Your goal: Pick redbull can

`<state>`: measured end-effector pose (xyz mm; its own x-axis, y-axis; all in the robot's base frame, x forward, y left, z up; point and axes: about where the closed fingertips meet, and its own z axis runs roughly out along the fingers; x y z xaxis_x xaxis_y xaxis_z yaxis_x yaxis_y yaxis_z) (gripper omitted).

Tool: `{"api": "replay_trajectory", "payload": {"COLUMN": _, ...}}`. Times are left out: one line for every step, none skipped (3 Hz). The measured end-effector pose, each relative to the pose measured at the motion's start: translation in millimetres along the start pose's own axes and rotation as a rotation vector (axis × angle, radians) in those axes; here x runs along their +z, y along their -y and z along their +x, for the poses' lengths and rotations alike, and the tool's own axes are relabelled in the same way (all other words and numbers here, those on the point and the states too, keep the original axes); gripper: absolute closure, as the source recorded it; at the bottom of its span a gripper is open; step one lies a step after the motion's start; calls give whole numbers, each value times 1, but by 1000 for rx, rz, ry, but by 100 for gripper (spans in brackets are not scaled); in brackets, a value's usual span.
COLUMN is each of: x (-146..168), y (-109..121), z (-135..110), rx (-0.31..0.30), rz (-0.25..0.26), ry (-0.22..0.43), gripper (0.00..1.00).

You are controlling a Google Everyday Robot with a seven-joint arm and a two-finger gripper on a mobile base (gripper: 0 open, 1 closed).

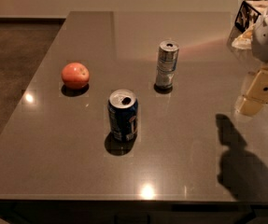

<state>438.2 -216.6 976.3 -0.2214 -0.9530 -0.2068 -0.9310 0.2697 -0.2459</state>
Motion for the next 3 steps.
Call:
{"api": "replay_trajectory", "payload": {"x": 0, "y": 0, "z": 0, "rx": 0, "rz": 0, "ry": 0, "gripper": 0}}
{"api": "replay_trajectory", "payload": {"x": 3, "y": 2, "z": -9, "rx": -7, "rz": -13, "ry": 11, "gripper": 0}}
{"api": "replay_trajectory", "payload": {"x": 23, "y": 17, "z": -31, "rx": 27, "rz": -33, "ry": 53, "gripper": 0}}
